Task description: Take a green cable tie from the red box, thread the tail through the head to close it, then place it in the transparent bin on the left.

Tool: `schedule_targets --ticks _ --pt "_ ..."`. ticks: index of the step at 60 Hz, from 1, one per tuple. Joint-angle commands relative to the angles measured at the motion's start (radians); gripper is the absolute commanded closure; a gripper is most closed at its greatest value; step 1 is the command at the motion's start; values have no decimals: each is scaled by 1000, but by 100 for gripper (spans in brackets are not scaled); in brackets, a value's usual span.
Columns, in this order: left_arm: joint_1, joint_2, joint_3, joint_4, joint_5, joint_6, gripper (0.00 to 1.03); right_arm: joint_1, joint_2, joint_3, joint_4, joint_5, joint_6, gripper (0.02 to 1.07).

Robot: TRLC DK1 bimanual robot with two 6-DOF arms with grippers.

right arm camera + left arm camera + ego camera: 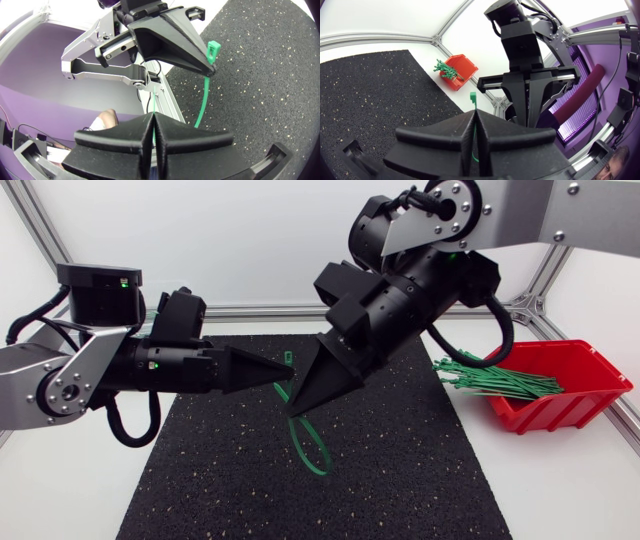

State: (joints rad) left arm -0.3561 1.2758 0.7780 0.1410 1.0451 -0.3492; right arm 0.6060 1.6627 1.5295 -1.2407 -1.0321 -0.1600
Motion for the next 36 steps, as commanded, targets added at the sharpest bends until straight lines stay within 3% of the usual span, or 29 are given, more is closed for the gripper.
schedule_targets --ticks 1,14,22,36 --pt "-15 -35 -31 26 0 -42 100 -6 5 41 -52 -14 -9 101" --pt "-21 -56 -42 39 0 -47 100 3 -110 9 1 -36 8 101" --pt "-27 -56 -43 48 -3 -48 100 -6 -193 -38 113 -40 97 102" --pt "-41 -55 -42 58 -13 -48 100 32 -202 -49 127 4 272 102"
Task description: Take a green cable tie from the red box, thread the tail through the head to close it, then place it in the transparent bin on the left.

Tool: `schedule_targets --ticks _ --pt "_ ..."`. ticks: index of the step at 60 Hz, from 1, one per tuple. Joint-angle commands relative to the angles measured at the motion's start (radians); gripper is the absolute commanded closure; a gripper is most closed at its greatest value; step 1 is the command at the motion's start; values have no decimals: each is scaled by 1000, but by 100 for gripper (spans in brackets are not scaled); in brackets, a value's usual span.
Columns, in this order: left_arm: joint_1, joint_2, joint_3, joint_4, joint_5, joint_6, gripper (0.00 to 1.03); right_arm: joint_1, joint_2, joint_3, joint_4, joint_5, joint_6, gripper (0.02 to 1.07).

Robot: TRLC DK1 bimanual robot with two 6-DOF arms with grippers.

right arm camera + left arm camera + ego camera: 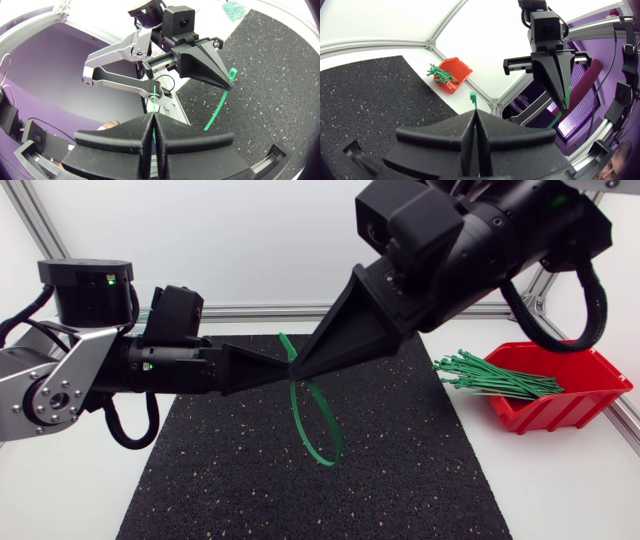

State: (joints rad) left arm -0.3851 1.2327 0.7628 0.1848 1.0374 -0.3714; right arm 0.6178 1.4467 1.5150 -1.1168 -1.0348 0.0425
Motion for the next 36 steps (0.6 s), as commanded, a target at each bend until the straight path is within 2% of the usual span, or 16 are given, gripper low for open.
schedule_targets --ticks 1,10,25,30,36 --pt "-14 -13 -28 16 -8 -26 100 20 17 -42 -6 4 80 102" --pt "-31 -22 -28 24 -22 -29 100 8 -2 -84 -6 -27 264 102" --pt "-51 -35 -26 53 -31 -49 100 -7 -23 -116 74 -54 511 102" --pt "-51 -41 -26 53 -34 -49 100 -12 -16 -121 121 -87 576 102" --pt "-44 -50 -28 59 -36 -49 100 -16 7 -116 123 -139 640 101"
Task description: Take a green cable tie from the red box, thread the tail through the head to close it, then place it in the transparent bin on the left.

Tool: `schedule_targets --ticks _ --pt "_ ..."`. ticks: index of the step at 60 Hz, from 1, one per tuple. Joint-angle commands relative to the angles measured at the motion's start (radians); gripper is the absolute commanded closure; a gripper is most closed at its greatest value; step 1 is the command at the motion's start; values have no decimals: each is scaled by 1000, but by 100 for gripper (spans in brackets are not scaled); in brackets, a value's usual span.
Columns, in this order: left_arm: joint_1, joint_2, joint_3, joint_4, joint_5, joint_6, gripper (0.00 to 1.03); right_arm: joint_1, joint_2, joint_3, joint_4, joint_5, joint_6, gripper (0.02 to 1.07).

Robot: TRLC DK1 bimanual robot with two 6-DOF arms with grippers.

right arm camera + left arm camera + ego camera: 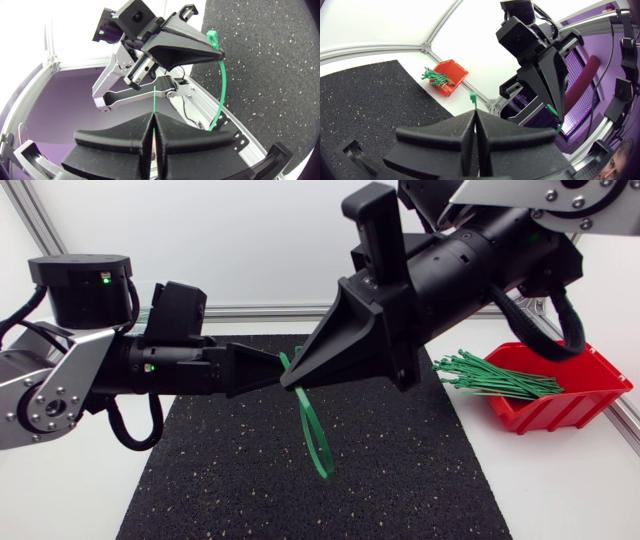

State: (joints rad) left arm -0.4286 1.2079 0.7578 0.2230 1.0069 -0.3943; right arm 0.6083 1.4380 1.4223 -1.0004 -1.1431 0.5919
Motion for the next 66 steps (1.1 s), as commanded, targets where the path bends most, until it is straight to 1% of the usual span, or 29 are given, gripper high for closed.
schedule_targets --ticks 1,3,11,15,24,31,46,55,56,66 --pt "1 -27 -25 22 -5 -28 100 -7 18 -22 6 -40 94 102" --pt "4 -30 -26 26 -7 -26 100 -10 22 -22 8 -58 111 102" --pt "22 -31 -28 47 -7 -37 100 -15 42 -11 29 -56 161 102" --pt "37 -31 -31 78 -7 -63 100 -13 59 1 28 -56 167 102" --pt "70 -39 -66 188 -5 -141 100 -12 111 43 28 -56 183 102" --pt "100 -53 -89 210 -5 -149 100 -8 144 75 28 -55 189 102" --pt "111 -73 -160 288 -19 -155 100 -13 165 112 31 -56 194 102" --pt "110 -50 -172 368 -48 -207 100 -30 180 113 31 -56 194 102" --pt "106 -41 -173 391 -48 -213 100 -31 183 113 31 -56 195 102" --pt "108 -10 -173 407 -74 -221 100 -35 199 121 31 -56 197 102"
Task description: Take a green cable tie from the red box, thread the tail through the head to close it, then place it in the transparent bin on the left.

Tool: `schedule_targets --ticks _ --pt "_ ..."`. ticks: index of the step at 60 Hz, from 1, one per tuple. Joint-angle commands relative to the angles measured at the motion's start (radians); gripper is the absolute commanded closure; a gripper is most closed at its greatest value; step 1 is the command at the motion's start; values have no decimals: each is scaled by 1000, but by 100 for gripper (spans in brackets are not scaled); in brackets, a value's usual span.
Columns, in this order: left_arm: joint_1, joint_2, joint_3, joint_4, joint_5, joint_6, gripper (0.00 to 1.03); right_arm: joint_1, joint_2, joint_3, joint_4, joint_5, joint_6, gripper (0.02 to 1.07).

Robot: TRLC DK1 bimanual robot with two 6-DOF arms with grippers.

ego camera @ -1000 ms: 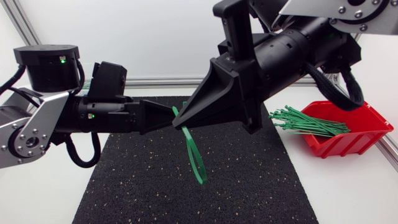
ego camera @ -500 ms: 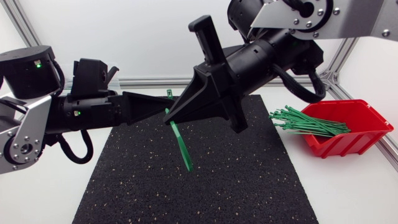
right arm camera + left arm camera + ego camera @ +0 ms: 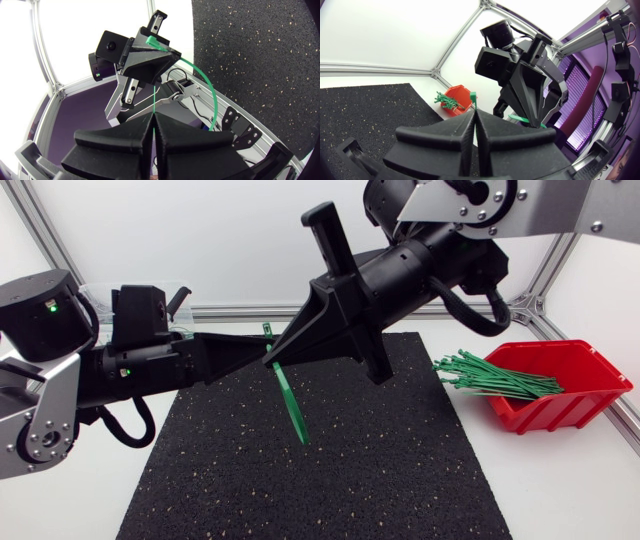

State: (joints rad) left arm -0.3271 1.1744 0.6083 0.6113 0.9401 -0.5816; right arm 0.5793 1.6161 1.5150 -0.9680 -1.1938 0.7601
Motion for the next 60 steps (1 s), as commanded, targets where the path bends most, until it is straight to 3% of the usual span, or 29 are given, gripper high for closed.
schedule_targets --ticks 1,15,22,31,60 --pt "7 25 -24 19 -9 -34 100 -6 21 31 -1 -6 28 102" --pt "-3 30 -39 45 -63 -38 100 -6 34 39 -1 -6 28 102" --pt "-46 -2 -76 67 -104 -38 100 -9 39 37 -1 -6 28 102" --pt "-87 -45 -96 70 -113 -27 100 -12 36 31 -1 -6 28 102" --pt "-78 -91 -105 120 -113 -40 100 -21 25 11 0 -9 24 102"
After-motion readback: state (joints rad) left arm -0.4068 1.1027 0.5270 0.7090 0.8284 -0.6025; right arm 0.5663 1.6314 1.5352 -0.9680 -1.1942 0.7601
